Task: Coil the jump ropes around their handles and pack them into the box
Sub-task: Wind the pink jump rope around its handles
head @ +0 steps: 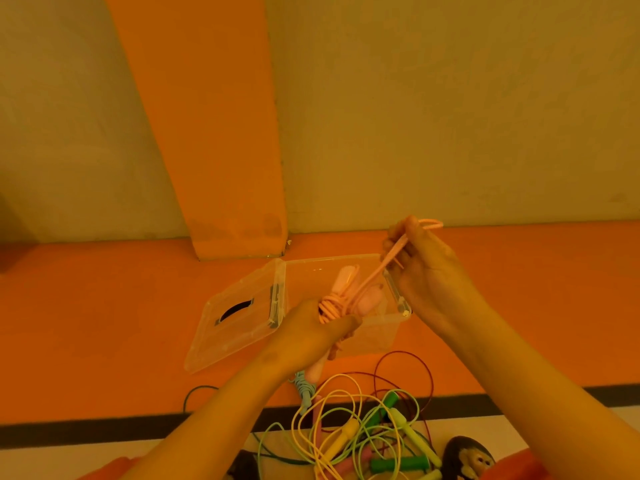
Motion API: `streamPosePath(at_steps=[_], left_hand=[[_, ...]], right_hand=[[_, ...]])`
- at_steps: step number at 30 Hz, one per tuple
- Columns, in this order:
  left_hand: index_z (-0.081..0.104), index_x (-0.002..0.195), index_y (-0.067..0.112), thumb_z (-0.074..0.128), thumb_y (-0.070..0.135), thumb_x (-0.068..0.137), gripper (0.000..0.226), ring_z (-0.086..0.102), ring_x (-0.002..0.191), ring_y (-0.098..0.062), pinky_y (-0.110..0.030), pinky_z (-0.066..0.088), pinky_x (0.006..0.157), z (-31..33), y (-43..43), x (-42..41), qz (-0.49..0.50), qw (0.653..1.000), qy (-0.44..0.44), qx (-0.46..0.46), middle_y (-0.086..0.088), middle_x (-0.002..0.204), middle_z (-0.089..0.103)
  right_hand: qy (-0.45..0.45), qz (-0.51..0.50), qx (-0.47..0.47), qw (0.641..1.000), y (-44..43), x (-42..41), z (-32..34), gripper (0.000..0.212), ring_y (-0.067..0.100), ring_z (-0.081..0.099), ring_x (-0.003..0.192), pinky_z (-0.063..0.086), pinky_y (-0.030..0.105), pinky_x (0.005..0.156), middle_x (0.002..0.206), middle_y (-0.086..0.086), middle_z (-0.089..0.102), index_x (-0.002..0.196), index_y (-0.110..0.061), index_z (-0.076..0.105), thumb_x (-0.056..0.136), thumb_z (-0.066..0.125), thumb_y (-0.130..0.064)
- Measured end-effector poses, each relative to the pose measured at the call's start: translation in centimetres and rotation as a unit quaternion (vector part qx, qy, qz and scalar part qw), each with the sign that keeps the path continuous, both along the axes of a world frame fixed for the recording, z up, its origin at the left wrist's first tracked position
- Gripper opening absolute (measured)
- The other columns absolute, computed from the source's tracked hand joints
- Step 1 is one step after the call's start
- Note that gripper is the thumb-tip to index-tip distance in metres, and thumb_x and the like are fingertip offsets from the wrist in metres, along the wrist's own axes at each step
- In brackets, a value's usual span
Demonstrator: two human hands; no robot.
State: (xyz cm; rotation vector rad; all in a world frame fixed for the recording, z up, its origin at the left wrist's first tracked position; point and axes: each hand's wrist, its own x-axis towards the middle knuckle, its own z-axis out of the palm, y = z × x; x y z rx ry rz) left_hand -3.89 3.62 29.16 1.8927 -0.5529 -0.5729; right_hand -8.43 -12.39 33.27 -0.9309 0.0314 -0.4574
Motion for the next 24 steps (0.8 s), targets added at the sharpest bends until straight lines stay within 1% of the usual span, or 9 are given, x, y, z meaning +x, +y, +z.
streamPosePath(at_steps=[2, 4, 6, 10, 13, 16, 18, 20, 24], left_hand=[[0.066, 0.091, 0.008, 0.065, 0.025, 0.089, 0.016, 0.060, 0.059, -0.015, -0.022, 0.051, 0.054, 0.1, 0.1, 0.0, 0.002, 1.000, 0.027, -0.011, -0.002, 0.074, 0.068], [0.066, 0.094, 0.000, 0.065, 0.025, 0.090, 0.025, 0.058, 0.060, -0.018, -0.022, 0.050, 0.053, 0.2, 0.2, 0.0, 0.006, 0.999, 0.049, -0.022, -0.006, 0.075, 0.067], [0.066, 0.096, -0.002, 0.065, 0.026, 0.090, 0.029, 0.057, 0.059, -0.018, -0.021, 0.049, 0.050, 0.4, 0.2, -0.1, 0.005, 0.998, 0.062, -0.031, -0.005, 0.072, 0.067], [0.067, 0.093, 0.000, 0.066, 0.030, 0.088, 0.031, 0.056, 0.056, -0.017, -0.020, 0.047, 0.048, 0.4, -0.2, -0.6, -0.001, 0.997, 0.067, -0.030, -0.004, 0.071, 0.067], [0.066, 0.086, 0.005, 0.066, 0.030, 0.088, 0.025, 0.054, 0.049, -0.013, -0.019, 0.045, 0.046, 0.5, -0.3, -0.6, 0.004, 0.996, 0.081, -0.034, -0.005, 0.069, 0.066], [0.067, 0.087, 0.006, 0.066, 0.032, 0.088, 0.025, 0.055, 0.049, -0.013, -0.020, 0.046, 0.046, 0.5, -0.4, -0.4, 0.001, 0.995, 0.093, -0.033, -0.005, 0.070, 0.066], [0.066, 0.089, 0.008, 0.067, 0.033, 0.087, 0.025, 0.055, 0.049, -0.013, -0.021, 0.047, 0.047, 0.6, -0.4, -0.3, 0.003, 0.994, 0.106, -0.038, -0.004, 0.069, 0.066], [0.066, 0.088, 0.010, 0.068, 0.032, 0.086, 0.022, 0.055, 0.048, -0.012, -0.021, 0.047, 0.046, 0.6, -0.5, -0.3, 0.002, 0.991, 0.122, -0.050, -0.001, 0.065, 0.066], [0.066, 0.086, 0.011, 0.068, 0.034, 0.086, 0.023, 0.055, 0.048, -0.011, -0.021, 0.047, 0.047, 0.6, -0.5, -0.6, 0.001, 0.988, 0.136, -0.065, 0.003, 0.061, 0.067]], right_hand=[[0.017, -0.016, -0.075, 0.997, -0.1, -0.3, 0.3, 0.021, 0.012, 0.060, 0.064, 0.055, 0.030, 0.072, 0.065, -0.002, 0.058, 0.076, -0.012, 0.054, 0.082, 0.060, -0.031], [0.026, -0.031, -0.160, 0.986, 0.1, -0.5, 0.7, 0.023, 0.010, 0.045, 0.048, 0.051, 0.027, 0.057, 0.053, -0.006, 0.043, 0.075, -0.014, 0.042, 0.095, 0.046, -0.022], [0.051, -0.052, -0.244, 0.967, 0.3, -0.6, 0.5, 0.027, 0.007, 0.029, 0.044, 0.034, 0.022, 0.044, 0.050, -0.011, 0.032, 0.074, -0.016, 0.035, 0.101, 0.039, -0.019], [0.114, -0.052, -0.384, 0.915, 0.3, -0.5, -0.5, 0.046, -0.003, 0.030, 0.046, 0.025, 0.016, 0.045, 0.057, -0.015, 0.036, 0.091, -0.019, 0.051, 0.089, 0.028, -0.059], [0.143, -0.012, -0.421, 0.896, -0.1, -0.4, -0.6, 0.062, -0.005, 0.038, 0.048, 0.027, 0.012, 0.048, 0.060, -0.019, 0.043, 0.111, -0.024, 0.060, 0.089, 0.017, -0.063], [0.129, -0.044, -0.454, 0.880, 0.0, -0.5, -0.2, 0.042, -0.012, 0.049, 0.055, 0.034, 0.011, 0.051, 0.058, -0.029, 0.054, 0.119, -0.021, 0.061, 0.102, 0.027, -0.038], [0.105, -0.108, -0.481, 0.864, -0.1, -0.4, -0.4, 0.024, -0.015, 0.053, 0.064, 0.039, 0.008, 0.058, 0.070, -0.024, 0.059, 0.112, -0.020, 0.062, 0.100, 0.042, -0.027], [0.094, -0.141, -0.522, 0.836, 0.0, -0.4, -0.8, 0.016, -0.017, 0.054, 0.072, 0.040, 0.006, 0.062, 0.081, -0.019, 0.060, 0.109, -0.020, 0.060, 0.096, 0.050, -0.024], [0.101, -0.156, -0.573, 0.798, 0.4, -0.5, -1.3, 0.016, -0.003, 0.057, 0.061, 0.037, 0.016, 0.052, 0.065, -0.015, 0.056, 0.106, -0.022, 0.047, 0.093, 0.054, -0.030]])
